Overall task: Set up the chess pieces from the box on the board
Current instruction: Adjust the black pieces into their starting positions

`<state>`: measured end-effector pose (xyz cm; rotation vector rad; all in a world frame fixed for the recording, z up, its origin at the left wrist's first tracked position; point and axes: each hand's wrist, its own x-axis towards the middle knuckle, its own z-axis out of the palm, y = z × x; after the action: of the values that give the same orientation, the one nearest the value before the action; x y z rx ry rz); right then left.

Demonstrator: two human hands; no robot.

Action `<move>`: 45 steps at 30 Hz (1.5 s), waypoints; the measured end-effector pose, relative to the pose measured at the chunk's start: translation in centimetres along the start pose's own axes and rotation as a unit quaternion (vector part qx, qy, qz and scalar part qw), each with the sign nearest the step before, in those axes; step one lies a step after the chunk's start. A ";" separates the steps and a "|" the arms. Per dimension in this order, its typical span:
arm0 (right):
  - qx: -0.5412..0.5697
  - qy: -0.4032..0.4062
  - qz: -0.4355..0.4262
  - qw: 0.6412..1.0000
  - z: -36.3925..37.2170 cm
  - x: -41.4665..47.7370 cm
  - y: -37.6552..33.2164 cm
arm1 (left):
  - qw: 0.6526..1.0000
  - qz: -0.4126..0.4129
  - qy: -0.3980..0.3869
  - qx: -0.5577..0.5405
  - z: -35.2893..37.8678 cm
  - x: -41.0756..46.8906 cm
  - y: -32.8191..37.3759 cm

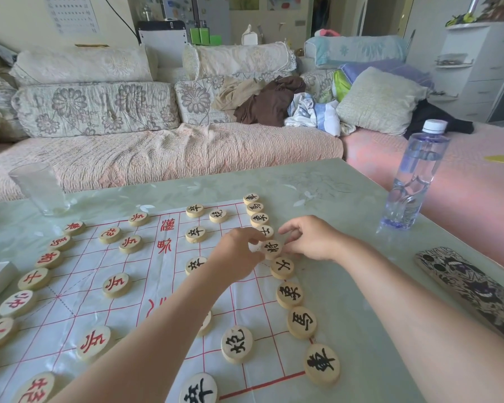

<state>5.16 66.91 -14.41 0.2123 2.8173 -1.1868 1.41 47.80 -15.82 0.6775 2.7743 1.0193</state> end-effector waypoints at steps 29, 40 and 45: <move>-0.106 -0.021 -0.041 0.993 1.4 -4.5 0.1 | 1.000 -0.007 -0.020 0.009 0.7 -3.6 1.0; -0.074 0.018 -0.019 0.997 0.6 -5.9 -0.3 | 0.998 0.034 0.027 0.044 0.5 -5.2 1.4; -0.125 -0.012 0.030 0.992 0.7 -7.8 -0.4 | 0.994 0.029 -0.011 0.105 0.3 -7.0 2.3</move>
<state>12.80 65.37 -13.60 0.2605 2.8796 -0.8091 8.62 46.42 -14.89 0.7945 2.8842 0.7309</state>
